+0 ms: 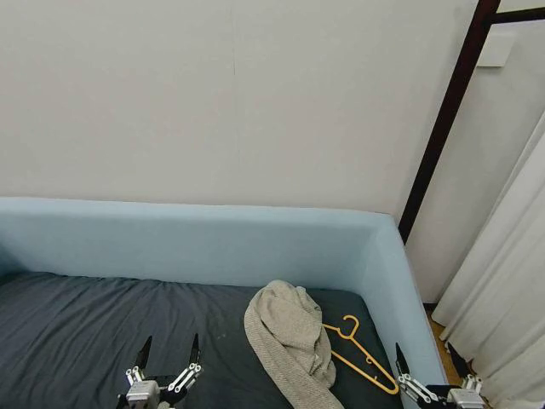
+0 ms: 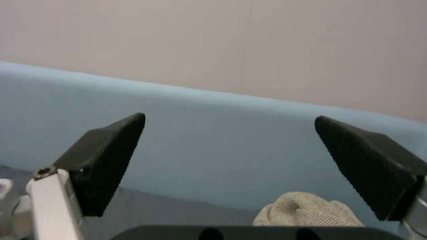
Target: Pick up the clothes from the sofa and hang them on the clothes hanger.
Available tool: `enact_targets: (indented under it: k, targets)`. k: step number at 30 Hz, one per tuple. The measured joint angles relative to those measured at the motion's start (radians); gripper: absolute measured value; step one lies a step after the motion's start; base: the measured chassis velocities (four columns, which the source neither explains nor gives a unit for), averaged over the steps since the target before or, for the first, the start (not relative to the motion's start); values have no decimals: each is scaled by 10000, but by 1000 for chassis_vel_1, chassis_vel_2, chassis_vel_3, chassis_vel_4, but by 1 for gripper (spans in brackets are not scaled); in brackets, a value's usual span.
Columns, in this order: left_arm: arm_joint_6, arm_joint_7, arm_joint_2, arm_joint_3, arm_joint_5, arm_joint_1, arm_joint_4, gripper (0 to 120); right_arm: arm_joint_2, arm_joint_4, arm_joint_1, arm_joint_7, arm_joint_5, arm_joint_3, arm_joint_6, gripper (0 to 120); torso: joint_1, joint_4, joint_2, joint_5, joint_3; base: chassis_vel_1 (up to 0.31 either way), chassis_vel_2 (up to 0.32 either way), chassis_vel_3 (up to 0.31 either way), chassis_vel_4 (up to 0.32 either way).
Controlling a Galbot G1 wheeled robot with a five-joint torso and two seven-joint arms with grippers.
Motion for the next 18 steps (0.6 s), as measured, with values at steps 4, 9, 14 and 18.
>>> enact_targets:
  k: [4, 9, 14, 18]
  targets:
    - [27, -6, -92, -32, 16, -8, 150, 100, -441, -146, 139, 95, 318, -45, -214, 100, 0, -1, 0, 0, 0, 0, 0, 0, 0]
    - [29, -8, -335, -93, 79, 29, 291, 100, -1052, -290, 369, 167, 825, -63, -556, 100, 0, 2, 0, 0, 0, 0, 0, 0, 0]
    - [35, -5, -371, 0, 210, -29, 493, 100, -1207, -156, 462, 310, 1280, -359, -1130, 100, 0, -1, 0, 0, 0, 0, 0, 0, 0]
    - [123, -5, -188, 113, 185, -157, 625, 100, -1780, -106, 600, 662, 1823, -789, -1780, 100, 0, 0, 0, 1, 0, 0, 0, 0, 0]
